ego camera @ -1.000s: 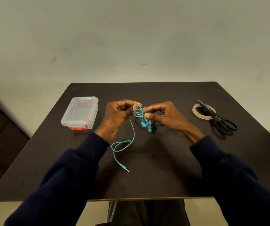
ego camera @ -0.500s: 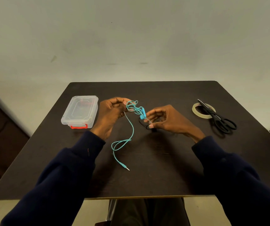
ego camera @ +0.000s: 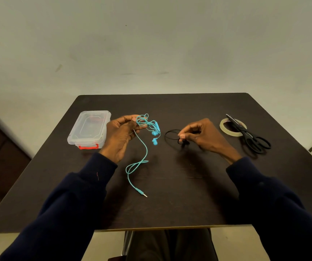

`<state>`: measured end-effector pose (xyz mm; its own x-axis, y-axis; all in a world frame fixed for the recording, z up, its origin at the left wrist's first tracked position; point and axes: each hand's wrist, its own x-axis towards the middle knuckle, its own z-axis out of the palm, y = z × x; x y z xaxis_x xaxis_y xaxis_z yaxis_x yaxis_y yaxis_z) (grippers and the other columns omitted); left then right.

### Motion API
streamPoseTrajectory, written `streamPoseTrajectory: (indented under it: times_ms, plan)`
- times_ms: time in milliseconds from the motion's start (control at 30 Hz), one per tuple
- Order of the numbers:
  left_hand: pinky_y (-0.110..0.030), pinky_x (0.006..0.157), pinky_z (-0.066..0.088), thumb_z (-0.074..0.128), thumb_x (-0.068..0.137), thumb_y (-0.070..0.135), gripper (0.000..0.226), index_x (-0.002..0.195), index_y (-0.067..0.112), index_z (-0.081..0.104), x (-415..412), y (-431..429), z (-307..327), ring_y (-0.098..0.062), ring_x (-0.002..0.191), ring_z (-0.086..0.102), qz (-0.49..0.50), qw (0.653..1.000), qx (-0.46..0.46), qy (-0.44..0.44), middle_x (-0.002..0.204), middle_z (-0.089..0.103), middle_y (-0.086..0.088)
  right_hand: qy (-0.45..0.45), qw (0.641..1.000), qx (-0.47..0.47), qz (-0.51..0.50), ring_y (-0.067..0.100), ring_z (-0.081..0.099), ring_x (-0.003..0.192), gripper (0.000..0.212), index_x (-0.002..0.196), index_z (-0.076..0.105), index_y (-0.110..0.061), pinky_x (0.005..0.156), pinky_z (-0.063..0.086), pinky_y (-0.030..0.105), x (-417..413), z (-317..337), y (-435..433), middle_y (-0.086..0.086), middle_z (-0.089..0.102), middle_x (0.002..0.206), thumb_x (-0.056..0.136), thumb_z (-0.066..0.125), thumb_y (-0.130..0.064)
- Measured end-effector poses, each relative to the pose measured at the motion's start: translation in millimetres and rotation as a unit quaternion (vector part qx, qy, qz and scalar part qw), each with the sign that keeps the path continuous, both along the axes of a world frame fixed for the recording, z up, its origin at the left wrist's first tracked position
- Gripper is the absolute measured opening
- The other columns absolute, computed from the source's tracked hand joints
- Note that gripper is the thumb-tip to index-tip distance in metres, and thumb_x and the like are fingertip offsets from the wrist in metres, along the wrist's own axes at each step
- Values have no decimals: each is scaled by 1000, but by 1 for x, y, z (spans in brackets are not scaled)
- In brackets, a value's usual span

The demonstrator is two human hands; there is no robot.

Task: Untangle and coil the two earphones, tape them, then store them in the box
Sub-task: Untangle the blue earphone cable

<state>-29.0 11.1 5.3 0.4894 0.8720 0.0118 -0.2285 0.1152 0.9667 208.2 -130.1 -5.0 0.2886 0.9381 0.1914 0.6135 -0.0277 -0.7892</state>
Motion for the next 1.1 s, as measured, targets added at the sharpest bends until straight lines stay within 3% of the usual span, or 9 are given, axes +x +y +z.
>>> streamPoseTrajectory:
  times_ms: [100,200,300,400,500,667,800,900,1100]
  plan:
    - [-29,83,58,60,98,7,13,104,9,71,2,-3,0,-22,95,76,-8,1000,-10,1,102,78,-5,-19,1000,7,-20,2,73,80,8,95,80,-11,76,55,16,-2,0,1,-4,78,87,88,76,-10]
    - [-29,82,59,61,97,7,13,105,8,71,5,-7,2,-22,96,75,-31,999,-22,-1,103,78,-7,-106,994,9,-35,-6,64,90,13,98,81,-13,78,44,3,-8,-1,4,-2,76,112,85,79,-9]
    - [-29,82,58,63,95,8,18,111,3,69,9,-7,4,-31,107,72,-70,997,-19,-4,113,75,-13,-165,980,91,-66,1,60,107,17,100,80,-14,88,49,13,-14,1,7,-3,71,126,84,81,-11]
    - [-28,83,58,63,95,11,27,119,-2,66,12,-10,7,-32,111,70,-106,994,-4,-6,118,73,-15,-22,988,142,-51,10,69,108,20,112,77,-12,89,59,27,-23,12,9,-1,75,118,93,72,-15]
    - [-27,82,58,61,96,8,20,113,2,68,13,-14,11,-26,106,72,-126,992,17,-17,117,74,-14,164,980,105,38,20,73,105,27,121,71,-1,86,59,28,-39,25,7,9,75,114,100,61,-16]
    - [-26,85,57,66,91,10,23,112,4,70,11,-20,17,-16,99,72,-127,991,48,-16,113,75,-10,183,979,74,57,31,76,93,25,114,73,-8,80,62,42,-52,34,3,10,78,102,89,74,-13]
    - [-25,80,54,72,87,17,20,107,11,74,6,-24,20,-18,93,73,-102,989,107,17,104,78,-8,208,971,102,57,31,75,81,24,108,73,3,72,64,39,-55,37,-2,16,77,95,87,76,-6]
    - [-25,77,53,73,88,14,20,106,7,74,4,-28,22,-21,86,73,-88,983,159,12,100,77,-13,177,977,119,23,30,75,75,18,104,75,-4,64,63,33,-57,39,-5,13,77,92,87,77,-7]
    - [-26,81,58,75,88,11,24,109,1,73,3,-35,22,-23,93,75,-68,965,253,-6,103,77,-9,147,979,140,-4,18,73,67,13,100,76,-16,56,58,24,-64,42,-8,5,77,84,88,76,-10]
